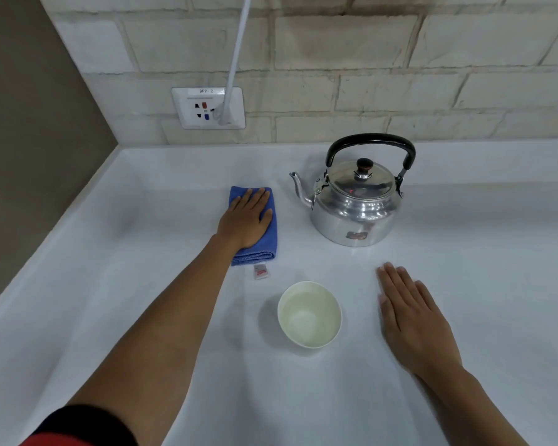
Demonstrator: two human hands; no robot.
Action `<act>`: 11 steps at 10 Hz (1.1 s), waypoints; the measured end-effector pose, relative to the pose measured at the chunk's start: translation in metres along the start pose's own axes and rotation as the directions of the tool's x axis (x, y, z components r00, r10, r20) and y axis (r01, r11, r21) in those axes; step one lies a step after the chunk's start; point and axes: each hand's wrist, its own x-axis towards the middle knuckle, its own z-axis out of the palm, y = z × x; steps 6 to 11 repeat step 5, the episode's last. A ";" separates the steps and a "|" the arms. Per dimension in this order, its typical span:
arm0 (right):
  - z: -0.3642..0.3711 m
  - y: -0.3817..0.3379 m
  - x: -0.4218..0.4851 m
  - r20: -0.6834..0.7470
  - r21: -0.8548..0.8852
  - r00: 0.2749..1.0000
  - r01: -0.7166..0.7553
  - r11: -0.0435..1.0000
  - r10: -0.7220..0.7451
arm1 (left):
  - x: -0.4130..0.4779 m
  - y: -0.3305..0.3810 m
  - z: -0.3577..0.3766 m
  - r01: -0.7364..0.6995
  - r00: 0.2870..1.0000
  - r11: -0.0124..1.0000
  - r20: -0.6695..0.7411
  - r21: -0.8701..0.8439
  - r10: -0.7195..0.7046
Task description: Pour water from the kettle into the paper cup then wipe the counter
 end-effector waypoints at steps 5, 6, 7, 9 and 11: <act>-0.003 -0.003 0.000 0.001 -0.028 1.000 -0.010 1.000 0.010 | -0.005 -0.007 -0.007 -0.058 0.984 0.988 -0.177 -0.143 0.032; -0.003 -0.003 0.000 0.001 -0.028 1.000 -0.010 1.000 0.010 | -0.005 -0.007 -0.007 -0.058 0.984 0.988 -0.177 -0.143 0.032; -0.003 -0.003 0.000 0.001 -0.028 1.000 -0.010 1.000 0.010 | -0.005 -0.007 -0.007 -0.058 0.984 0.988 -0.177 -0.143 0.032; -0.003 -0.003 0.000 0.001 -0.028 1.000 -0.010 1.000 0.010 | -0.005 -0.007 -0.007 -0.058 0.984 0.988 -0.177 -0.143 0.032; -0.003 -0.003 0.000 0.001 -0.028 1.000 -0.010 1.000 0.010 | -0.005 -0.007 -0.007 -0.058 0.984 0.988 -0.177 -0.143 0.032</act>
